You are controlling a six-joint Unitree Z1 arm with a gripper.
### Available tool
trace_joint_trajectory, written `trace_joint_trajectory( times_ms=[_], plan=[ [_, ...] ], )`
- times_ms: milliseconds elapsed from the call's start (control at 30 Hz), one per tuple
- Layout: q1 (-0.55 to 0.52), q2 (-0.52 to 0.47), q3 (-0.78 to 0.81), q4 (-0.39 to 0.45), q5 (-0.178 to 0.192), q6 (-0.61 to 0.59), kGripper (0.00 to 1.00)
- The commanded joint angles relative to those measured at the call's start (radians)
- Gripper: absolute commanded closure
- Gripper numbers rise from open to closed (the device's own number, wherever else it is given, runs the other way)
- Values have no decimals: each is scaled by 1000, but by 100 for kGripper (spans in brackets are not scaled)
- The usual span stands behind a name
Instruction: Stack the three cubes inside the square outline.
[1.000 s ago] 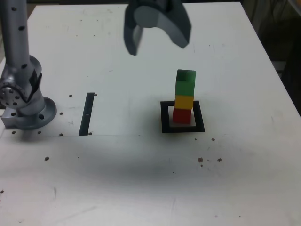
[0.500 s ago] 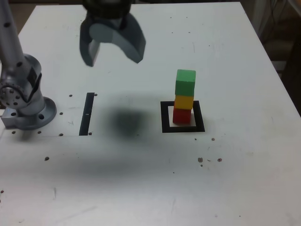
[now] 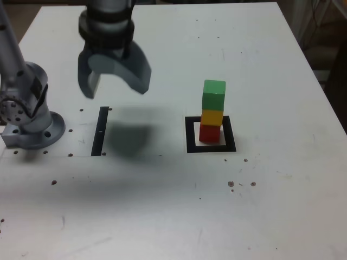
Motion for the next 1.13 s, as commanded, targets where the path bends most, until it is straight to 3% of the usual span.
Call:
trace_joint_trajectory(
  times_ms=[0,233,500,1100],
  plan=[
    [1,-6,38,-35,-4,-7,0],
    [1,-4,156,-142,-15,-24,0],
    [2,-5,239,-205,-32,-27,0],
    [36,-28,248,-174,-32,-11,0]
  ],
)
